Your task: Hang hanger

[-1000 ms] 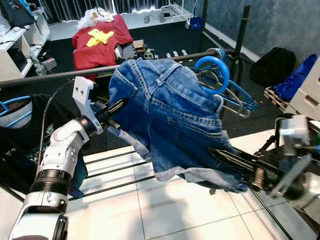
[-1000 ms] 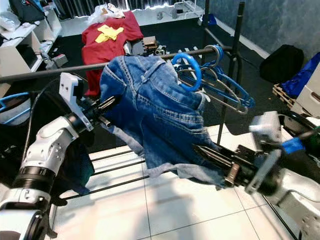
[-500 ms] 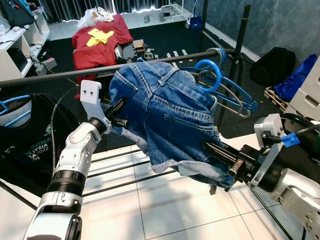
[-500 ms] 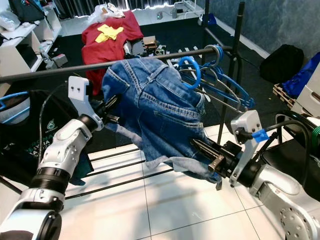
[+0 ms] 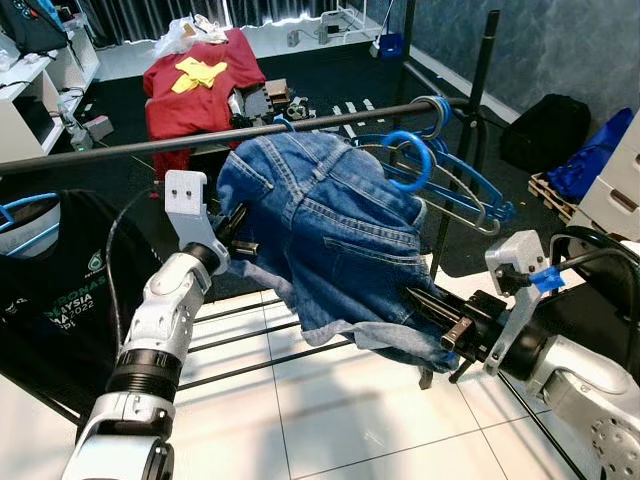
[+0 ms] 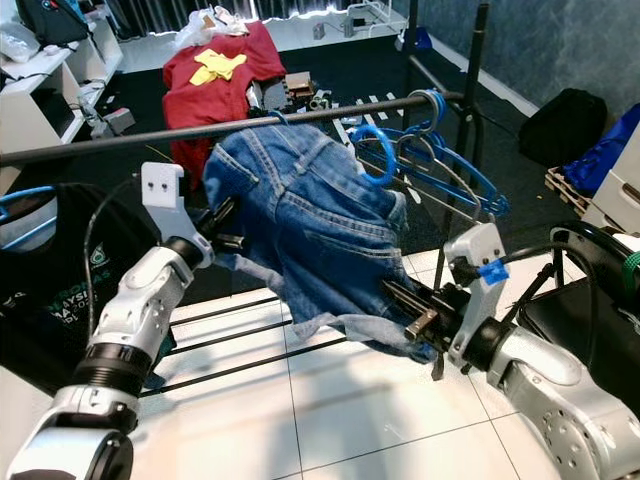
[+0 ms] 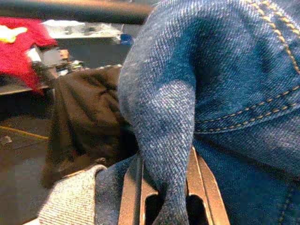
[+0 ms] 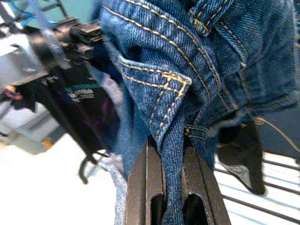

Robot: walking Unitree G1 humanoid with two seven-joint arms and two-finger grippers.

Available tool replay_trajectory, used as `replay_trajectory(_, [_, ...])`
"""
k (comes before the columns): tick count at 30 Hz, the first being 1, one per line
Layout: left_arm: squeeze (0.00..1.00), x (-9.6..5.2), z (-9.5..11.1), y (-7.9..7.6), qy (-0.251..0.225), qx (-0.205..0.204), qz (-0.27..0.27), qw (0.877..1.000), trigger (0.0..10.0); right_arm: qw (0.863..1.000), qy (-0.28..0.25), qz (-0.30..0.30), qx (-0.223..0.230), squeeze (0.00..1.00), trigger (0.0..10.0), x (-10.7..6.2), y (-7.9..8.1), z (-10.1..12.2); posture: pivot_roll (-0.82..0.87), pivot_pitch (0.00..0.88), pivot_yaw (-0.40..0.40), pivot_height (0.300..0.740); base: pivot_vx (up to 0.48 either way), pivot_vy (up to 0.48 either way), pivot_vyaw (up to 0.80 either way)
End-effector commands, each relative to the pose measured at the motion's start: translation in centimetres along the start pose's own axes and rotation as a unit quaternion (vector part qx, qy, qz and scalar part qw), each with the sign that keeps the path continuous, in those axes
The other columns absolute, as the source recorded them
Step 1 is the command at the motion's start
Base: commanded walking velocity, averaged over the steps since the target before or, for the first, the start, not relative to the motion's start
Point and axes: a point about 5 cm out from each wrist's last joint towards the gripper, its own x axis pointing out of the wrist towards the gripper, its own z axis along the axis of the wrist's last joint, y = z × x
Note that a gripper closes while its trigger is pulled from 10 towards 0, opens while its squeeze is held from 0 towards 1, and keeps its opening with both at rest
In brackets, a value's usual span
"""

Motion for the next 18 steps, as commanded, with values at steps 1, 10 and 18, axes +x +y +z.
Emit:
replay_trajectory(1, [0.0,-0.5,0.8,1.0,-0.013,-0.003,0.005,1.0,0.9,0.999,0.021,-0.03,0.0,0.0,10.0,-0.5,-0.8,-0.5,-0.11,0.102,0.086,0.74,0.0,0.0,0.0])
replay_trajectory(10, [0.0,-1.9,0.8,6.5,0.026,0.032,0.131,0.991,0.0,0.999,0.038,-0.004,-0.01,0.0,10.0,-0.7,-0.3,-1.0,-0.11,0.103,0.087,0.74,0.0,0.0,0.0])
replay_trajectory(18, [0.0,-3.3,-2.1,4.2,0.091,0.043,0.038,0.994,1.5,0.999,0.024,-0.026,-0.018,0.0,10.0,-0.4,-0.8,-0.7,-0.11,0.105,0.084,0.74,0.0,0.0,0.0])
